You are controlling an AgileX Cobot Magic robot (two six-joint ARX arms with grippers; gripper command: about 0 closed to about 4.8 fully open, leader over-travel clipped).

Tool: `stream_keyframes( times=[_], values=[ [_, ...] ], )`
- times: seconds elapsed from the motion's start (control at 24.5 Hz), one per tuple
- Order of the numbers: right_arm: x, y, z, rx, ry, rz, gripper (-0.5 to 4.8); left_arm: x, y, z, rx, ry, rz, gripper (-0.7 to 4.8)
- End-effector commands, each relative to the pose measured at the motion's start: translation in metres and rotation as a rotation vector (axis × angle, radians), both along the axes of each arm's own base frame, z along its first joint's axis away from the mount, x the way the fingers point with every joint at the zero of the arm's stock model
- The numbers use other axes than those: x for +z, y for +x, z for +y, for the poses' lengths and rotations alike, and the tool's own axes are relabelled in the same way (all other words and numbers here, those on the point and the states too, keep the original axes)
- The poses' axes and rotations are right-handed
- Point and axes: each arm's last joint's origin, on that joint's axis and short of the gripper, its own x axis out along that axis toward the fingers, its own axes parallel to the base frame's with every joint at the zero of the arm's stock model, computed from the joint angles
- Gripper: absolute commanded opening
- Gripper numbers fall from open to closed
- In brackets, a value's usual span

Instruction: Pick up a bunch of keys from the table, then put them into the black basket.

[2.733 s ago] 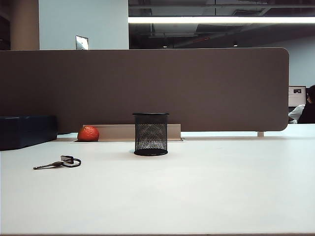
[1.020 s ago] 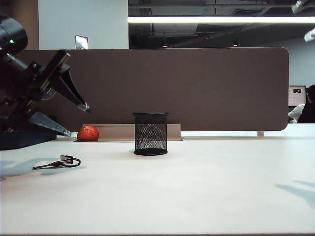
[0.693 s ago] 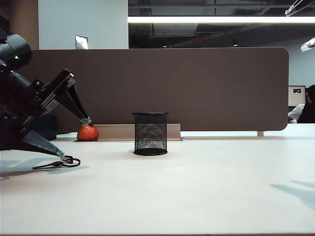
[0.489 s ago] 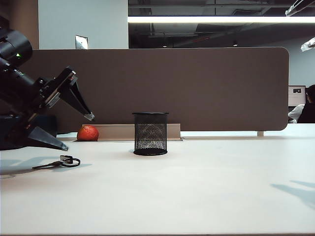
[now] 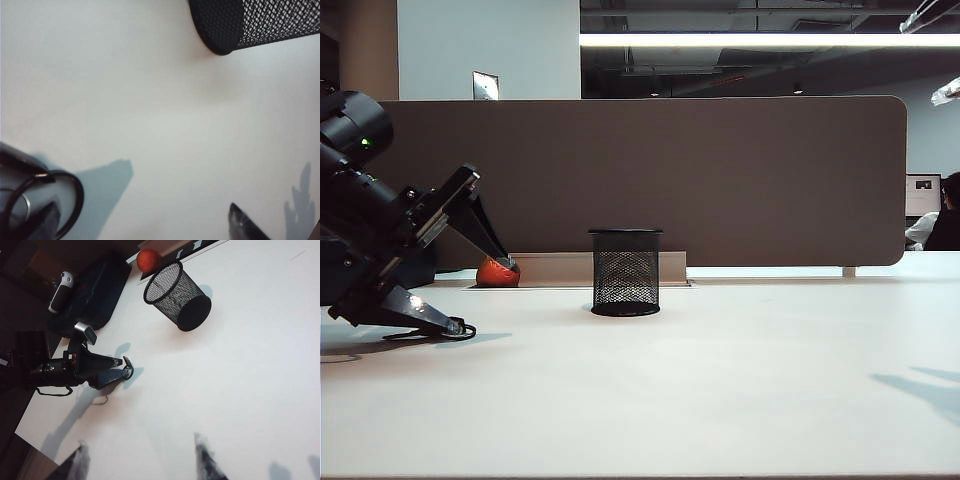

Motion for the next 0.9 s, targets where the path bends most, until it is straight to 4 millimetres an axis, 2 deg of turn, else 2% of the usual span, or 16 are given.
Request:
stream_keyframes(
  times=[0.04, 0.24, 0.49, 0.61, 0.73, 0.82, 0.9],
  values=[
    [0.004, 0.0, 0.0, 0.004, 0.003, -0.023, 2.74, 0.004, 0.003, -0.001, -0.004, -0.011, -0.039, 4.36],
    [0.004, 0.0, 0.0, 0.003, 0.003, -0.023, 2.74, 0.001, 0.004, -0.001, 0.003, -0.001, -0.039, 4.35],
    [0.004, 0.0, 0.0, 0.003, 0.003, -0.023, 2.74, -0.021, 0.006, -0.002, 0.006, 0.017, 0.039, 4.35],
    [0.004, 0.0, 0.0, 0.003, 0.003, -0.023, 2.74, -0.024, 0.006, -0.003, 0.027, 0.057, 0.043, 4.2],
    [0.004, 0.0, 0.0, 0.003, 0.003, -0.023, 2.74, -0.026, 0.007, -0.003, 0.036, 0.07, 0.049, 3.4],
    [0.004, 0.0, 0.0, 0.003, 0.003, -0.023, 2.74, -0.027, 0.006, -0.003, 0.044, 0.084, 0.06, 2.67],
    [0.004, 0.0, 0.0, 0.003, 0.003, -0.023, 2.74, -0.028, 0.005, -0.002, 0.056, 0.105, 0.068, 2.31]
  ],
)
